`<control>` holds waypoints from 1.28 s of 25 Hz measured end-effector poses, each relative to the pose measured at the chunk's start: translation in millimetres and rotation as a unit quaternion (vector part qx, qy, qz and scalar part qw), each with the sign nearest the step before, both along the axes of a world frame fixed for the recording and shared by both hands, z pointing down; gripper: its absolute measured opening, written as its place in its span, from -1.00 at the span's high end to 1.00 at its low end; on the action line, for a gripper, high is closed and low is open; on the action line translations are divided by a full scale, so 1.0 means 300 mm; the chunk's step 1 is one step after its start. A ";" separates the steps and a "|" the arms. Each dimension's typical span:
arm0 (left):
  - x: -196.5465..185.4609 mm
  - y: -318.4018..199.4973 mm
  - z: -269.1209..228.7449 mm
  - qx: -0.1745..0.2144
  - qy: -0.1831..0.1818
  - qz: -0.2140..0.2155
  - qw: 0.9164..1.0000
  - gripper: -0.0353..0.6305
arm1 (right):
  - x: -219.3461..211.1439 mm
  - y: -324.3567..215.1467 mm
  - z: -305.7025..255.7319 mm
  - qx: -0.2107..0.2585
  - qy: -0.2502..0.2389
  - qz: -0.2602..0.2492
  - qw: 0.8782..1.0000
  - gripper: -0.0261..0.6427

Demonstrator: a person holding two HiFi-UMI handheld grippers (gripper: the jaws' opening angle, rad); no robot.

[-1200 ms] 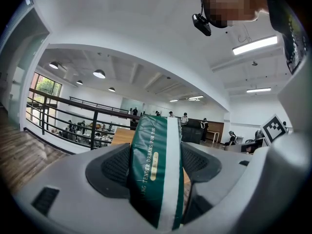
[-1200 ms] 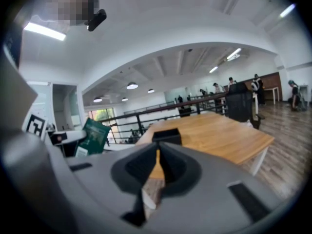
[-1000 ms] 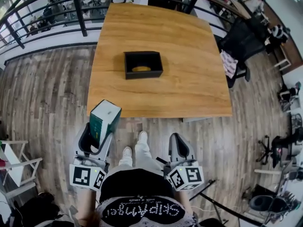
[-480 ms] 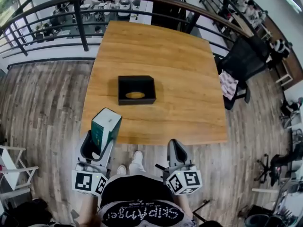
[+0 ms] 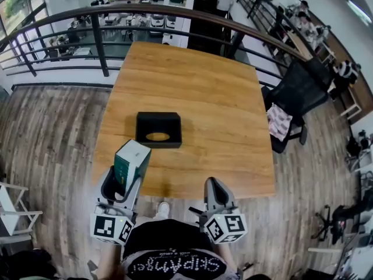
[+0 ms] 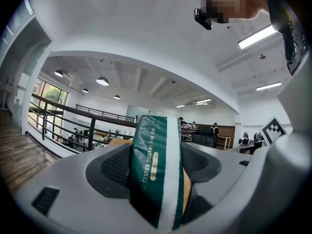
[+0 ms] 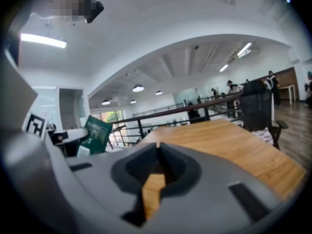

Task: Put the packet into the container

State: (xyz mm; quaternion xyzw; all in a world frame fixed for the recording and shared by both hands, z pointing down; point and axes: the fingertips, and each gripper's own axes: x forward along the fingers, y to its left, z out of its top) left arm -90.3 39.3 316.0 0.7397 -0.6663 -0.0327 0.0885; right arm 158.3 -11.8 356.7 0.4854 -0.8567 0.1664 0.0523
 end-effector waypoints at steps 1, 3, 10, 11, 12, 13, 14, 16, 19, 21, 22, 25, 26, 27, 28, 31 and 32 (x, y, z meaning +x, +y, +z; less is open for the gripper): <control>0.013 -0.014 -0.001 0.001 -0.001 0.000 1.000 -0.15 | 0.011 -0.015 -0.002 0.001 -0.001 -0.002 1.000 0.80; 0.034 -0.037 0.002 0.003 -0.004 -0.002 1.000 -0.15 | 0.033 -0.036 -0.002 0.003 -0.002 -0.005 1.000 0.80; 0.039 -0.113 0.010 0.008 -0.009 -0.015 1.000 -0.15 | 0.075 -0.066 0.005 -0.001 -0.010 -0.007 1.000 0.80; 0.035 -0.122 0.009 0.008 -0.009 -0.015 1.000 -0.15 | 0.075 -0.067 0.005 -0.002 -0.012 -0.005 1.000 0.80; 0.029 -0.129 0.009 0.008 -0.008 -0.015 1.000 -0.15 | 0.075 -0.068 0.006 -0.003 -0.013 -0.003 1.000 0.80; 0.024 -0.135 0.009 0.006 -0.008 -0.015 1.000 -0.15 | 0.076 -0.069 0.008 -0.006 -0.012 -0.001 1.000 0.80; 0.019 -0.139 0.011 0.004 -0.007 -0.015 1.000 -0.15 | 0.079 -0.070 0.012 -0.008 -0.010 0.002 1.000 0.80; 0.011 -0.144 0.015 0.001 -0.007 -0.015 1.000 -0.15 | 0.089 -0.072 0.019 -0.013 -0.009 0.007 1.000 0.80; 0.001 -0.154 0.023 -0.001 -0.007 -0.015 1.000 -0.15 | 0.104 -0.079 0.026 -0.014 -0.008 0.018 1.000 0.80; -0.013 -0.163 0.030 -0.002 -0.005 -0.012 1.000 -0.15 | 0.102 -0.084 0.033 -0.016 -0.006 0.026 1.000 0.80; -0.024 -0.169 0.031 -0.003 -0.004 -0.011 1.000 -0.15 | 0.095 -0.087 0.036 -0.019 -0.005 0.028 0.999 0.80; -0.064 -0.195 0.028 -0.006 -0.001 -0.007 1.000 -0.15 | 0.053 -0.109 0.038 -0.026 -0.003 0.031 0.999 0.80; -0.077 -0.207 0.026 -0.007 0.000 -0.006 1.000 -0.15 | 0.037 -0.119 0.038 -0.028 -0.002 0.031 0.999 0.80; -0.089 -0.219 0.027 -0.009 0.001 -0.003 1.000 -0.15 | 0.021 -0.130 0.038 -0.030 -0.002 0.031 0.999 0.80; -0.099 -0.230 0.030 -0.012 0.002 -0.001 1.000 -0.15 | 0.005 -0.141 0.039 -0.032 -0.003 0.031 0.999 0.80; -0.133 -0.269 0.049 -0.023 0.005 0.008 1.000 -0.15 | -0.048 -0.174 0.040 -0.038 -0.002 0.031 0.999 0.80; -0.145 -0.284 0.054 -0.026 0.006 0.012 1.000 -0.15 | -0.068 -0.187 0.038 -0.040 -0.002 0.031 0.999 0.80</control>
